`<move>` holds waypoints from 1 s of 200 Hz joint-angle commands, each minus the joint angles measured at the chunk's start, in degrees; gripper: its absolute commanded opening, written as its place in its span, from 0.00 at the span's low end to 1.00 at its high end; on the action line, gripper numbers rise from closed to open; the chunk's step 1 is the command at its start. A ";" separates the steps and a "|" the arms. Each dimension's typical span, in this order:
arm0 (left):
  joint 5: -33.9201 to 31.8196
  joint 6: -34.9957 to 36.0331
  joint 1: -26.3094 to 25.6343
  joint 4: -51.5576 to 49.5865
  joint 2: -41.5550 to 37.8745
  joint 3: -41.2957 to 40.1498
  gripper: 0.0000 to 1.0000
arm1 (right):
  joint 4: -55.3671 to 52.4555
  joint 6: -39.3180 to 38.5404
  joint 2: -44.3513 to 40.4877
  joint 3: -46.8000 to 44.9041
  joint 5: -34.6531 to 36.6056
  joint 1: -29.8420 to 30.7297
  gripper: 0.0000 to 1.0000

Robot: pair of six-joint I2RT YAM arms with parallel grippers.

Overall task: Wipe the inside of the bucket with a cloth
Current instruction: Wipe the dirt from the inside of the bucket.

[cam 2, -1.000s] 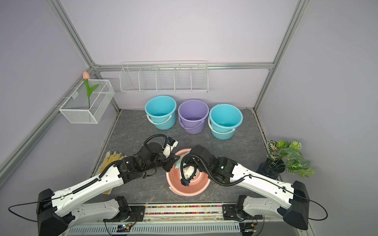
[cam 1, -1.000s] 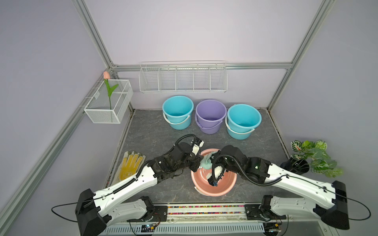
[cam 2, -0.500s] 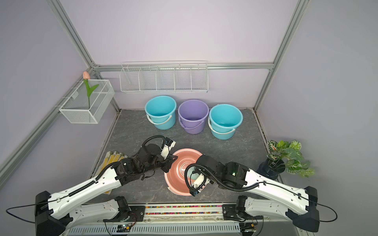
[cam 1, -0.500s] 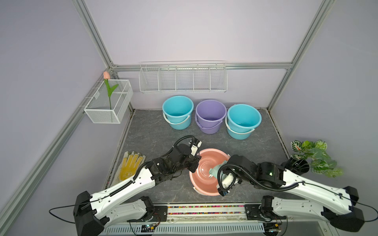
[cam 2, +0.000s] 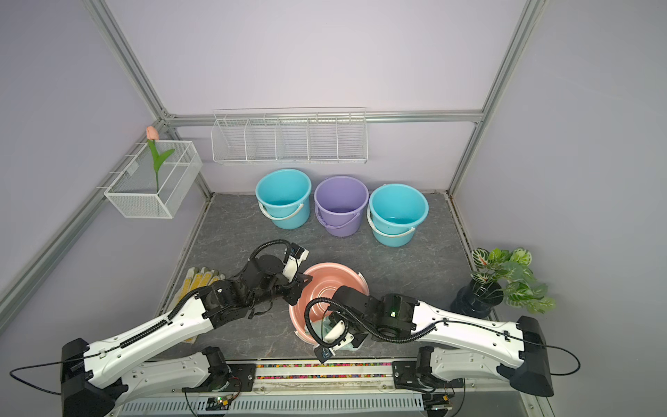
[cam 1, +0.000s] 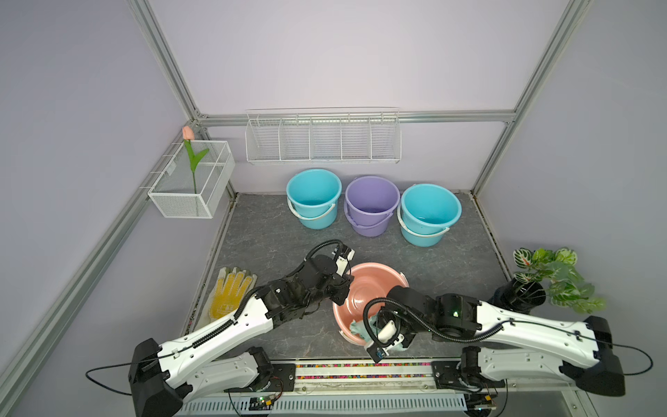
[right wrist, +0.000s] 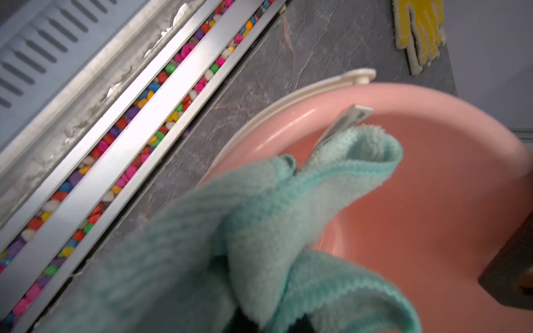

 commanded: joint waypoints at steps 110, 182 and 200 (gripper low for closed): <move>4.61 -1.49 0.19 2.30 1.96 0.99 0.00 | 26.97 -6.99 15.64 5.76 2.37 -3.45 0.07; 5.26 -1.00 0.17 1.94 2.14 0.74 0.00 | 18.92 -21.37 12.96 10.12 7.62 -10.40 0.07; 5.24 -0.91 0.12 1.87 2.13 0.73 0.00 | 16.75 -23.81 12.31 11.01 8.74 -11.96 0.07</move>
